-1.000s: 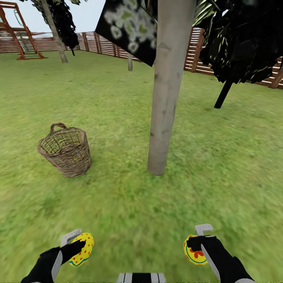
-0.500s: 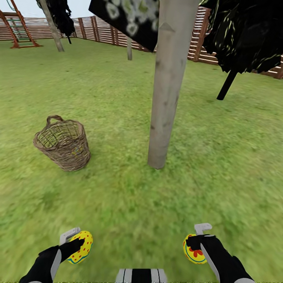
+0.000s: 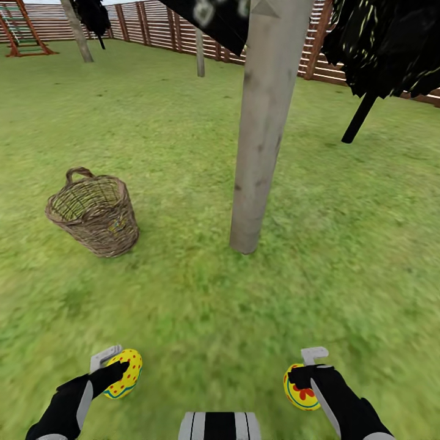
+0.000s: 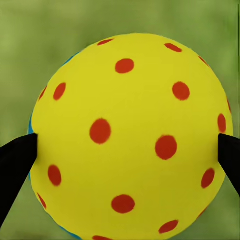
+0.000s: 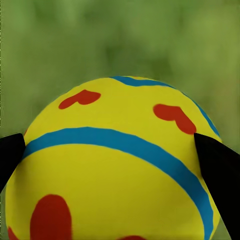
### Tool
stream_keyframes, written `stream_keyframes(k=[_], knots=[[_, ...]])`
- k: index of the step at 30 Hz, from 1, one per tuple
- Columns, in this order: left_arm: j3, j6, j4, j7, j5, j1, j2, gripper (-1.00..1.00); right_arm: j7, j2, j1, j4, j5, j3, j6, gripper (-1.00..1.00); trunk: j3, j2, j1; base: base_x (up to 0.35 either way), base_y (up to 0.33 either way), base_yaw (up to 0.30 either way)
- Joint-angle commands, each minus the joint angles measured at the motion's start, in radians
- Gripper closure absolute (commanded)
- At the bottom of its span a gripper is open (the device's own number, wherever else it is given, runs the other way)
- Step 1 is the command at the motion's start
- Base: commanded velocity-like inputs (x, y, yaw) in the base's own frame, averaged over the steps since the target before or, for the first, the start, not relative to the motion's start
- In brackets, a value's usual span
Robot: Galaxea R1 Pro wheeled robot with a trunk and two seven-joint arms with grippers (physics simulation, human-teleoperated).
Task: Take the three Easter eggs out of the wicker basket on the lawn in the garden, then place them on the lawn next to a single tree (choose any tree) so that all three eggs are next to the same tree and none are left in the basket.
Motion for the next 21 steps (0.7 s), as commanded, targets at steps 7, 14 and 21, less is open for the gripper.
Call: stream_keyframes(k=[7, 14, 21], knots=[[0.007, -0.003, 0.076, 0.006, -0.028, 0.0, -0.002, 1.0, -0.002, 0.0, -0.001, -0.002, 0.003, 0.006, 0.006, 1.0, -0.005, 0.0, 0.001, 0.0, 0.0, 0.0], [0.009, -0.004, 0.075, 0.006, -0.028, 0.0, -0.002, 1.0, -0.002, -0.001, 0.0, -0.002, 0.003, 0.005, 0.005, 1.0, -0.012, -0.001, 0.002, 0.0, 0.0, 0.0], [0.011, -0.006, 0.073, 0.006, -0.027, 0.0, -0.002, -1.0, -0.002, 0.001, 0.0, -0.002, 0.003, 0.008, 0.004, -1.0, -0.012, -0.001, 0.002, 0.0, 0.0, 0.0]])
